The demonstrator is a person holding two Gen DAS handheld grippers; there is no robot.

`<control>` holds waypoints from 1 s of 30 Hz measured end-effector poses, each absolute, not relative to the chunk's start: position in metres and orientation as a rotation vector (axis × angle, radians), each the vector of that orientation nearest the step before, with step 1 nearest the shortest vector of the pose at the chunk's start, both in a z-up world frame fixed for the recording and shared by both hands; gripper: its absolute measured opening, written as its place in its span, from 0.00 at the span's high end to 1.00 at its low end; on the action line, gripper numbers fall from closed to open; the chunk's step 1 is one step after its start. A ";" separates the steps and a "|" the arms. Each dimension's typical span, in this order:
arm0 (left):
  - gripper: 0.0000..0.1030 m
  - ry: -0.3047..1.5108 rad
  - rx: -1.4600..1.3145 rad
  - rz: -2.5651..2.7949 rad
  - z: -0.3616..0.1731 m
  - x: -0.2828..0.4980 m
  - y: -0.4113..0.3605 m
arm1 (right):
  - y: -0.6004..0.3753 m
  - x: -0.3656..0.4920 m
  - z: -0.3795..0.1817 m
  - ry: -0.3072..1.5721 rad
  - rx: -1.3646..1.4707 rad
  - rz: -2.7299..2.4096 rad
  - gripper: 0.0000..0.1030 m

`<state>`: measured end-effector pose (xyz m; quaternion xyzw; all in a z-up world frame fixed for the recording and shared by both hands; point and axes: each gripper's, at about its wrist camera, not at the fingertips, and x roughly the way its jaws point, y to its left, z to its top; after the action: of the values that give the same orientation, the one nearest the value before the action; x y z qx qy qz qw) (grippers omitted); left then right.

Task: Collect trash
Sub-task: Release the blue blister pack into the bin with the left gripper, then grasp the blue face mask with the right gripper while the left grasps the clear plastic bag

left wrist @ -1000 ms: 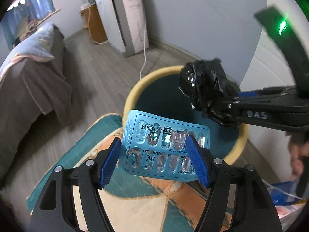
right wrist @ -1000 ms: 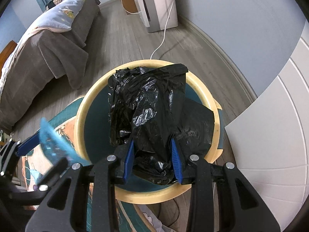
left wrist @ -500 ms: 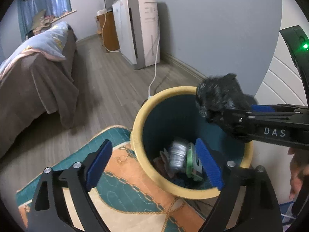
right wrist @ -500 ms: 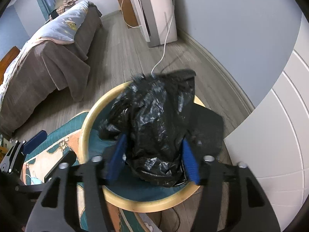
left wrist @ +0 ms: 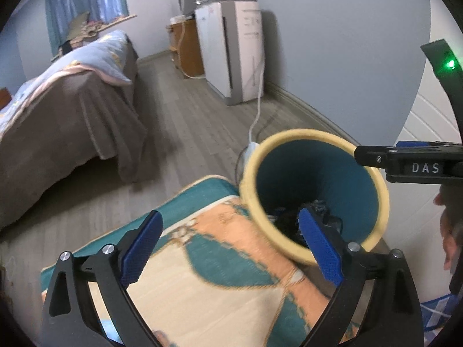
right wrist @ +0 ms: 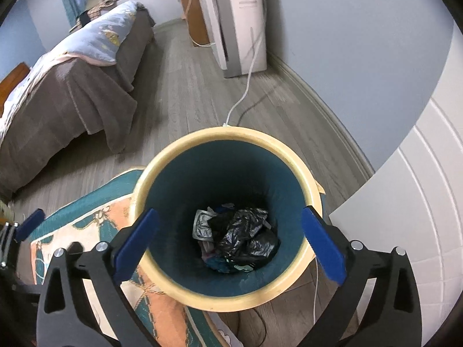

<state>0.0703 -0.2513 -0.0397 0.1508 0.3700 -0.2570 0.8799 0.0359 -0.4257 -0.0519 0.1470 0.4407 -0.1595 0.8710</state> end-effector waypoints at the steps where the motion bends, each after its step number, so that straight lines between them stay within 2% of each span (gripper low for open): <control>1: 0.08 0.768 0.303 -0.527 -0.035 0.068 -0.242 | -0.419 0.036 -0.046 0.914 0.289 -0.328 0.06; 8: 0.07 0.742 0.299 -0.434 -0.004 0.048 -0.175 | -0.372 0.029 -0.012 0.853 0.213 -0.286 0.06; 16: 0.06 0.716 0.260 -0.332 0.022 0.014 -0.084 | -0.301 0.029 0.002 0.848 0.277 -0.158 0.06; 30: 0.06 0.788 0.199 -0.130 -0.006 0.003 0.037 | -0.186 0.043 -0.049 1.041 0.139 -0.011 0.06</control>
<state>0.0031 0.0370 -0.0057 0.0967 0.3831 -0.0633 0.9165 0.0426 -0.1860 -0.0491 0.0663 0.4968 -0.0052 0.8653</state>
